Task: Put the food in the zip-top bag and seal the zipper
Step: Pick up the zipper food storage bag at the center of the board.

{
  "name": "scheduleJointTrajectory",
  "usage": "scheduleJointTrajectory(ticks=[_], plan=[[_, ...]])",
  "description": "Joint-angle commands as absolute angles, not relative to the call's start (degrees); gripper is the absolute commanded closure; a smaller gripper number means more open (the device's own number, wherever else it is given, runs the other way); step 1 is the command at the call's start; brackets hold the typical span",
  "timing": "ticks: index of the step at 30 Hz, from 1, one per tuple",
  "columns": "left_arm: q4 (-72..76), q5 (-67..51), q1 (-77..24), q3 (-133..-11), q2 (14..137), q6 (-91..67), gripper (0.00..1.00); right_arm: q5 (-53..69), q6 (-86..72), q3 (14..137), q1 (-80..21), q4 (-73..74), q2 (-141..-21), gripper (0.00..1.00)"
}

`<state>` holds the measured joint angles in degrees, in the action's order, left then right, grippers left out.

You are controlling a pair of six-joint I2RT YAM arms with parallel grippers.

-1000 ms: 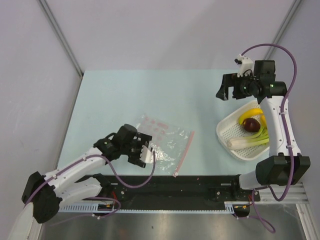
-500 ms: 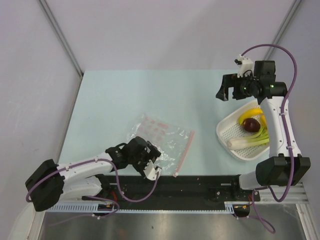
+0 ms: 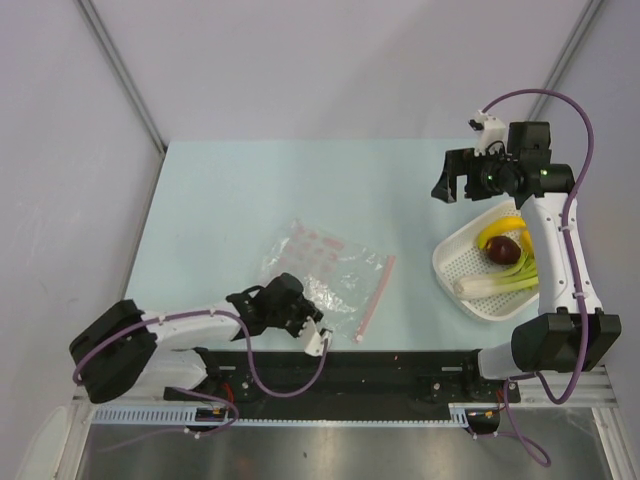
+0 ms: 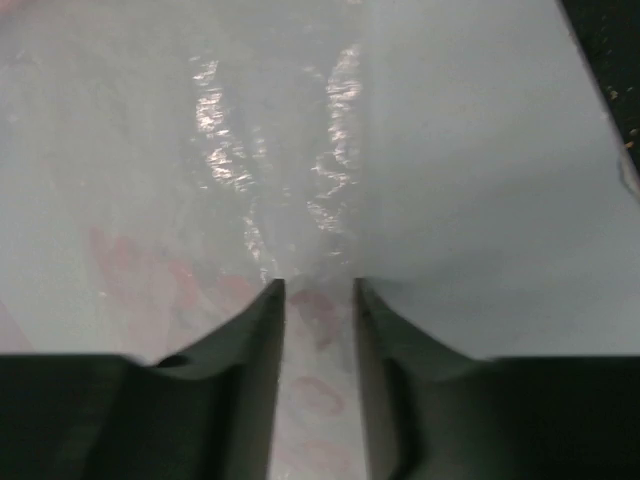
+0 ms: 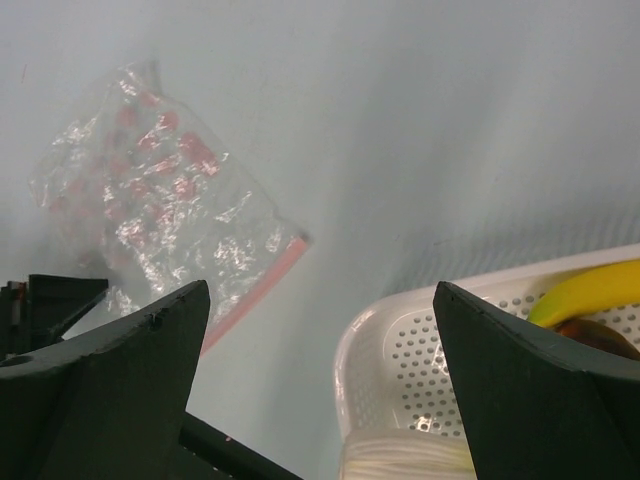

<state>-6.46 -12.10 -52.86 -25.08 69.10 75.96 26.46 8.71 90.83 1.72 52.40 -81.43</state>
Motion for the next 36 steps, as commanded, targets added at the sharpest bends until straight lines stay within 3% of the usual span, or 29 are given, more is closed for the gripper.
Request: scheduleJointTrajectory(ticks=[1, 2, 13, 21, 28, 36], plan=[[2.4, -7.7, -53.3, -28.5, 75.0, 64.7, 0.92, 28.6, 4.5, 90.1, 1.6, 49.3, -80.9, 0.00], [2.4, -6.9, -53.3, -31.1, 75.3, 61.7, 1.00, 29.4, 3.6, 89.9, 1.6, 48.6, -80.9, 0.00], [0.4, -11.9, -46.5, -38.6, 61.5, 33.9, 1.00, 41.9, -10.3, 88.6, 0.3, 44.0, -85.1, 0.00], [-7.0, -20.6, -34.7, -45.1, 62.7, 19.4, 1.00, 42.5, 10.0, 87.9, -1.5, 51.0, -84.5, 0.00], [-14.3, -32.9, -28.3, -52.3, 65.1, 16.4, 1.00, 45.1, 32.1, 86.9, -2.7, 56.4, -83.9, 0.00], [-18.9, -44.5, -22.5, -60.0, 69.4, 10.6, 1.00, 44.7, 39.6, 83.5, -9.4, 48.1, -81.8, 0.04]])
